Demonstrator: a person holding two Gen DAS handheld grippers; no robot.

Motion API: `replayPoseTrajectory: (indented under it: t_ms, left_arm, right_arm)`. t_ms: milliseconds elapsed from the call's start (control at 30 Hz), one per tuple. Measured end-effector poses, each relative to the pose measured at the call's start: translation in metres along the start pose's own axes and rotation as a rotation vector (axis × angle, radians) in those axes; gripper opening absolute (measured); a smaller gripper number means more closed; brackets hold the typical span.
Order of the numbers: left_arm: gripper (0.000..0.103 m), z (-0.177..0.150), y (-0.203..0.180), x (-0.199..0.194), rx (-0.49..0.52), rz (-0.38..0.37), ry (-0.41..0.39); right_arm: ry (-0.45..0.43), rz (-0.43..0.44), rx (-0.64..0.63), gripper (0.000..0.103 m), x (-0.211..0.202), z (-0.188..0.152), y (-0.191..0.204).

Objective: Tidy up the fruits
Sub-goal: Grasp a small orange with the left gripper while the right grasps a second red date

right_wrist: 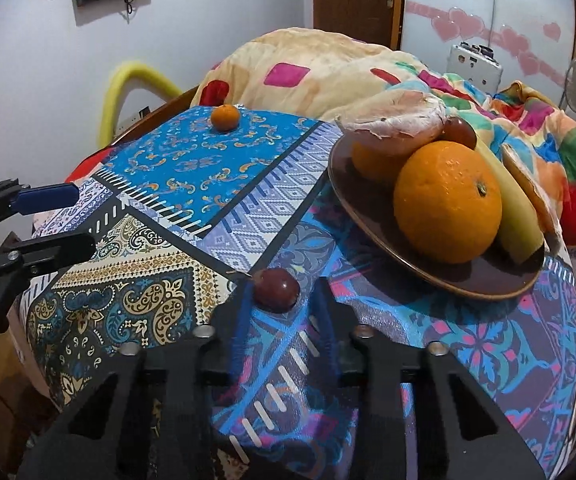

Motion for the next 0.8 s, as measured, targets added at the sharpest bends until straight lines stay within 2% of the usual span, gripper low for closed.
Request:
replayPoseTrajectory:
  t_ms: [200,433,700,800]
  left_arm:
    - [0.067,0.009,0.005,-0.002,-0.008,0.016,-0.015]
    - [0.067,0.039,0.020,0.011,-0.066,0.016,-0.008]
    - [0.067,0.083,0.037,0.051,-0.071,0.068,0.017]
    - [0.066,0.098,0.037,0.080,-0.015,0.083,0.049]
  right_arm:
    - [-0.007,-0.013,-0.027,0.016,-0.004,-0.001,0.006]
    - [-0.097,-0.029,0.026,0.016,-0.041,0.012,-0.017]
    - [-0.179,-0.099,0.053,0.016,-0.068,0.035,-0.053]
    - [-0.194,-0.119,0.067,0.016,-0.069,0.038,-0.068]
Point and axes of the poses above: each gripper's, at about its wrist camera, not at the fingertips, and x roughly the way its jaws point, y to its left, z to its top, the point moved 4 cm from there along x, roughly the way its jaws point, and after that the axes turned 7 degrees about z, right-handed, at the moved point
